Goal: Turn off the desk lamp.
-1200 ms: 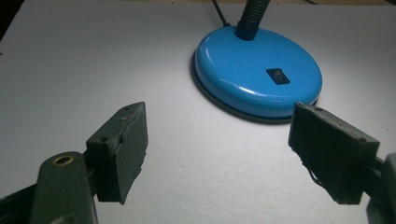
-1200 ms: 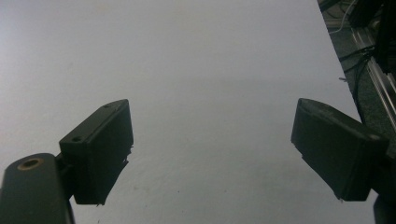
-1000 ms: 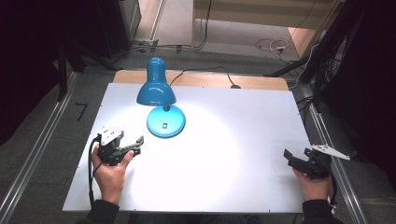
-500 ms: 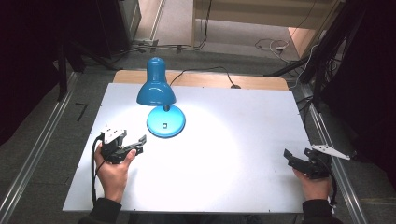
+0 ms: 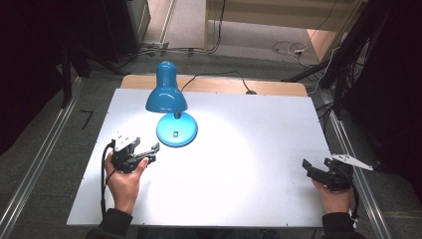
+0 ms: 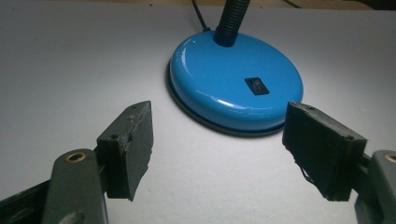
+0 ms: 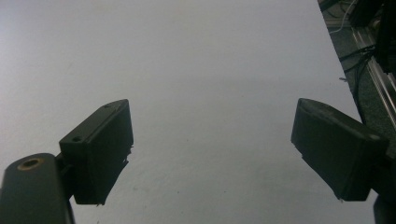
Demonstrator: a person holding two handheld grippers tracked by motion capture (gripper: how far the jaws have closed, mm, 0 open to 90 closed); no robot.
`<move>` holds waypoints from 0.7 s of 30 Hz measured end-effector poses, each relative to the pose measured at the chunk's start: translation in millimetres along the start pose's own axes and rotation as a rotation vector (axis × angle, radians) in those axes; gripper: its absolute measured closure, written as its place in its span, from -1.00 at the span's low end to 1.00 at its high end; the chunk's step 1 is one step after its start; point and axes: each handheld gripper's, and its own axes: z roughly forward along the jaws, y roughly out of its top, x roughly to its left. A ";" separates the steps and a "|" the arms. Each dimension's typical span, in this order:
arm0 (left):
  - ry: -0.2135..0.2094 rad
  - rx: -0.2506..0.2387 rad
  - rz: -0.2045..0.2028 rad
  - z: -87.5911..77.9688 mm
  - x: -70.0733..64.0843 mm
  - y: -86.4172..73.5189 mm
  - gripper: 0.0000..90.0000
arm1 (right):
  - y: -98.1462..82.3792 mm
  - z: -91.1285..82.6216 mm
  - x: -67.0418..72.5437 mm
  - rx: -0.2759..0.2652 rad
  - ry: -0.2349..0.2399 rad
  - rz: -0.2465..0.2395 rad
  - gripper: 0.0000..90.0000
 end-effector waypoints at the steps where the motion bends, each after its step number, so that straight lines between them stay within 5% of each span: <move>1: 0.001 0.006 0.004 0.4 -0.4 0.2 -0.39 | 0.0 0.1 -0.1 -0.001 0.000 -0.001 -0.75; 21: -0.036 -0.007 0.047 19.3 -15.4 3.7 -0.03 | 0.1 0.5 -0.4 -0.001 0.000 -0.004 -0.75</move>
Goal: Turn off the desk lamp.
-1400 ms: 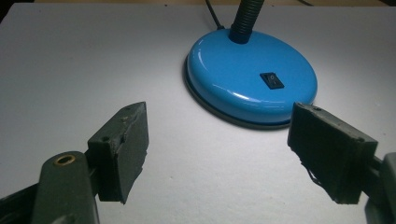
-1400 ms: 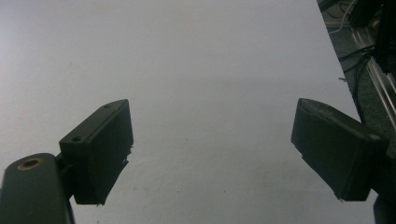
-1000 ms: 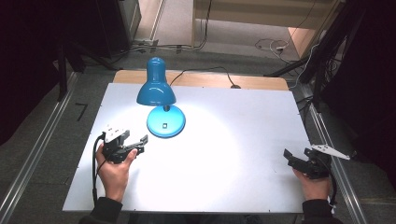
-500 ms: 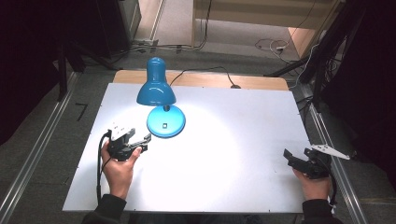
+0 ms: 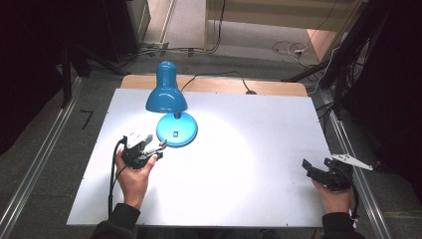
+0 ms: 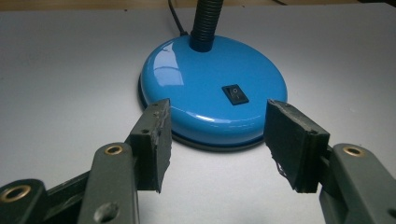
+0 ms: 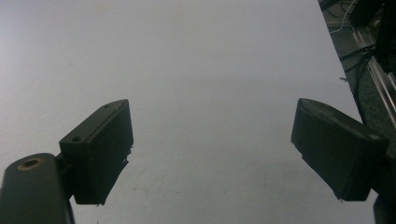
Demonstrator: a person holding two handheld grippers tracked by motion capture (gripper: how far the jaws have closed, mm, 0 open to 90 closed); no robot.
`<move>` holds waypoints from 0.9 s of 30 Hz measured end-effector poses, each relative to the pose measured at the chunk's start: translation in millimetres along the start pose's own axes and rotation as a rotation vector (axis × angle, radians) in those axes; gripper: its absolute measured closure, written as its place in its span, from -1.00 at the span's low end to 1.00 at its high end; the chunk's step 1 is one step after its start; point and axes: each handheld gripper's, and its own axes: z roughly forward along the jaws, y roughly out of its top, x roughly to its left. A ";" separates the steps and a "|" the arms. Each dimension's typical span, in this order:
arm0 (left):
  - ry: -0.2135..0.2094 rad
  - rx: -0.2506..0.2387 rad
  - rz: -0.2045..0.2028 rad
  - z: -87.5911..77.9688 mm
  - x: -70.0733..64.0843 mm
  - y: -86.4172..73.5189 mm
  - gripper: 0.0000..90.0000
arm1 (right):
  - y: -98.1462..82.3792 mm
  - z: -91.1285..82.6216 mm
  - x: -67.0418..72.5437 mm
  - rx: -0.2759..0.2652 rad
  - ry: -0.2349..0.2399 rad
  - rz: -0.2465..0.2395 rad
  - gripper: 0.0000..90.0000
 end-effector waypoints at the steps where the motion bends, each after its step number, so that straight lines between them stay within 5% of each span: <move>1: 0.003 0.003 0.005 0.9 -0.2 0.0 -0.02 | 0.0 0.1 0.0 0.000 0.000 0.000 -0.74; 27: 0.019 -0.046 0.024 23.8 -9.2 2.3 0.48 | 0.3 0.5 -1.1 0.000 0.003 0.003 -0.74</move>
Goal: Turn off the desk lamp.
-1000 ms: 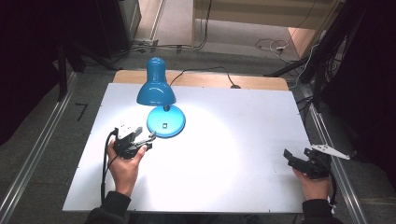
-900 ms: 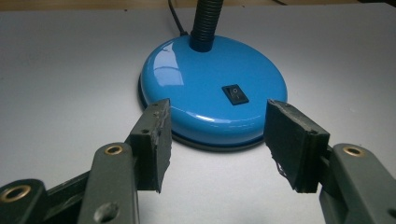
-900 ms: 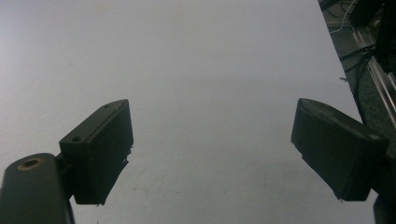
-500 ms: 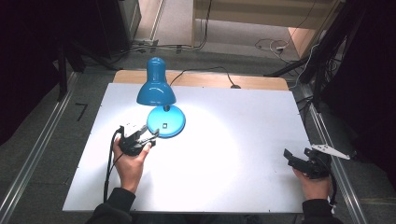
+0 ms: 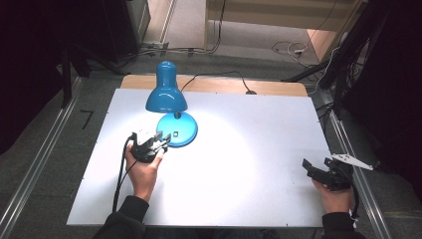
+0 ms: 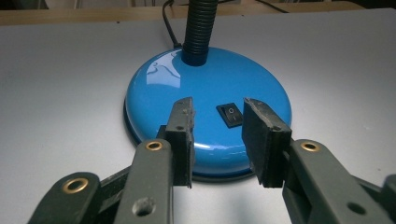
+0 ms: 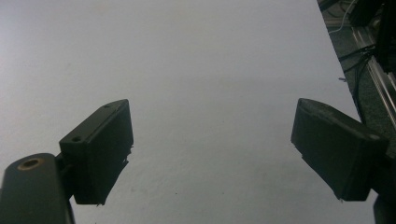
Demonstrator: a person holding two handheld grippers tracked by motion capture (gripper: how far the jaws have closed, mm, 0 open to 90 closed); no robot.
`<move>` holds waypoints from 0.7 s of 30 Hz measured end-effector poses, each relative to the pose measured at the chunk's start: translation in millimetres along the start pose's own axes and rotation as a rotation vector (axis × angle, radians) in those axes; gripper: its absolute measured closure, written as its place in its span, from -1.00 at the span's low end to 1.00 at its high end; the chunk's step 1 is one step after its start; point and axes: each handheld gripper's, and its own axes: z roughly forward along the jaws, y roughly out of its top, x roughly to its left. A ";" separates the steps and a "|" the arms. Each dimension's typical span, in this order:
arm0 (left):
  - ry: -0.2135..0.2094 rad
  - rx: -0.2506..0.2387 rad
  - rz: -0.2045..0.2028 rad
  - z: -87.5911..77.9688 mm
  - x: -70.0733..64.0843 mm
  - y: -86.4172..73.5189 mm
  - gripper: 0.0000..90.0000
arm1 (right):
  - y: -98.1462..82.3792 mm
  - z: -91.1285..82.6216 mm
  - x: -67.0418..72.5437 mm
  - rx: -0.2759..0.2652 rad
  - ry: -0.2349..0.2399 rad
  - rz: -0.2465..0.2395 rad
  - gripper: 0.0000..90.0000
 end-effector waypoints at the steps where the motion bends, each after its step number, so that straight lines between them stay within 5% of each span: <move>1: 0.002 -0.002 0.003 0.2 -0.2 0.2 0.51 | 0.0 0.1 0.0 -0.001 0.000 0.000 -0.74; 13: -0.023 0.014 -0.008 5.7 -2.5 1.6 1.00 | 0.1 0.7 0.3 0.001 -0.002 -0.004 -0.75; 21: -0.029 0.014 0.003 10.6 -8.0 5.0 1.00 | 0.1 0.6 0.0 0.000 -0.004 0.001 -0.74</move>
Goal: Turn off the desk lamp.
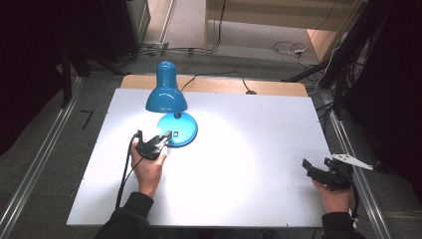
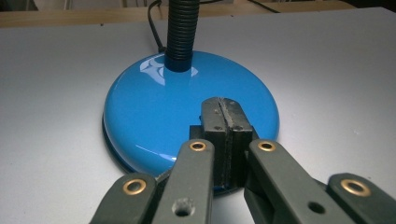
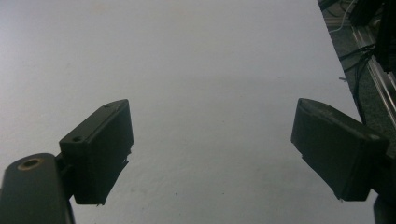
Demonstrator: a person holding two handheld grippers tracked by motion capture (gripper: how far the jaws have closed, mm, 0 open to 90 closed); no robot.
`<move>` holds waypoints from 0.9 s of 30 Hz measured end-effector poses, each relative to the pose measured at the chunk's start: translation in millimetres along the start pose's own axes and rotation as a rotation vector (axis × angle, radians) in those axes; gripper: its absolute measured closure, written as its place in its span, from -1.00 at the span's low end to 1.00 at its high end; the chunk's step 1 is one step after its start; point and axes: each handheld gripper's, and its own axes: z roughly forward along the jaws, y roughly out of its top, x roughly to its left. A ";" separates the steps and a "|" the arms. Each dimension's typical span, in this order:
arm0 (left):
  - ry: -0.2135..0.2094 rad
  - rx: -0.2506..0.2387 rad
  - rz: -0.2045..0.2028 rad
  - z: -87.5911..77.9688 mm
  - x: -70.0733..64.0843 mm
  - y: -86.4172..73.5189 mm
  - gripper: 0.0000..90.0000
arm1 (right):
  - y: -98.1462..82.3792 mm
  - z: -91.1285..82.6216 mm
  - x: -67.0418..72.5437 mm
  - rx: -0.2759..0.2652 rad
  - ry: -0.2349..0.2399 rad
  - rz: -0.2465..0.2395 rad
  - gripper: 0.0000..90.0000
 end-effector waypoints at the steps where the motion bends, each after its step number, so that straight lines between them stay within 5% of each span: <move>1: -0.001 -0.001 0.000 0.6 0.0 0.2 1.00 | 0.0 0.0 -0.1 0.000 0.000 0.000 -0.75; 27: 0.003 0.004 -0.015 15.9 2.0 0.0 1.00 | 0.1 1.1 0.1 0.002 0.001 0.000 -0.74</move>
